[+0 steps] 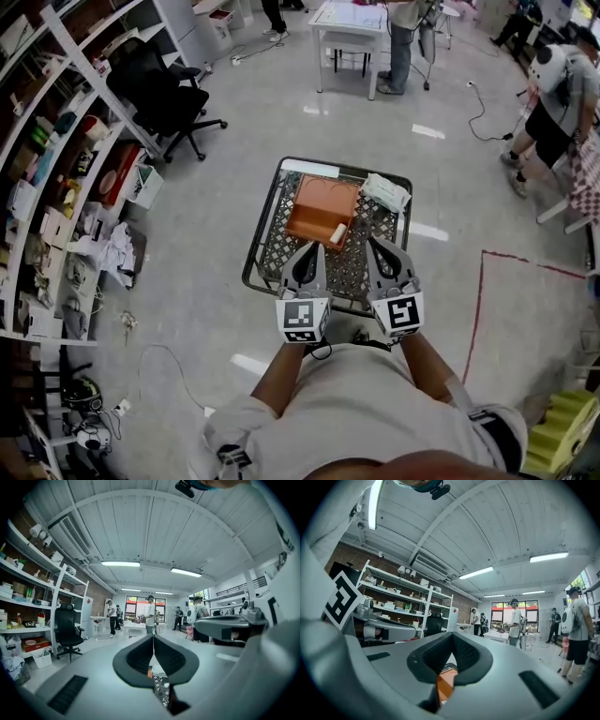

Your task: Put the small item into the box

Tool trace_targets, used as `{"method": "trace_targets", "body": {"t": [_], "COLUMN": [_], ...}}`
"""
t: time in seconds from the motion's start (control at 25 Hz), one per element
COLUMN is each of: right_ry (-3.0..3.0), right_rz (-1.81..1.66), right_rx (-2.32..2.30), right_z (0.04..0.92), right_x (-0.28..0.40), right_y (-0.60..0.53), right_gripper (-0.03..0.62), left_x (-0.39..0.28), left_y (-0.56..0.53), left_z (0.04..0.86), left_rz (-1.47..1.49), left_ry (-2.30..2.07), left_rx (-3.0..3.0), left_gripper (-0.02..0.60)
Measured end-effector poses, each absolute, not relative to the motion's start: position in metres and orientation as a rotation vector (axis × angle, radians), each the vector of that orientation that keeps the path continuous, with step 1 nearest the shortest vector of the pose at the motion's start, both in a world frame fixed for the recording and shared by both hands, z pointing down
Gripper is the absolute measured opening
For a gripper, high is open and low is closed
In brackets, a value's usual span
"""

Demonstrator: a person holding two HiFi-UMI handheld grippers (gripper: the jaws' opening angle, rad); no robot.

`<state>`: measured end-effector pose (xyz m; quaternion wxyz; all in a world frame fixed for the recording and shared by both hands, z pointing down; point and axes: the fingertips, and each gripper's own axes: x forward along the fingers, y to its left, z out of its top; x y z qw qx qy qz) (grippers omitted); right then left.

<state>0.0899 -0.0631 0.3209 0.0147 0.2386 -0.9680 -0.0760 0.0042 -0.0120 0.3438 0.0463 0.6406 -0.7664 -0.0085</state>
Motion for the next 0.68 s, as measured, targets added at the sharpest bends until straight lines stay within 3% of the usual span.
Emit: {"method": "trace_targets", "body": {"t": [0.68], "right_ry": [-3.005], "right_rz": [-0.228], "right_rx": [0.753], "right_z": [0.331], "right_x": [0.098], "right_y": [-0.068], "right_gripper": [0.003], "left_x": [0.018], "left_y": [-0.018], "left_z": [0.354], "left_rz": [0.022], "left_ry": [-2.315], "left_rx": [1.990], "left_gripper": [0.012]}}
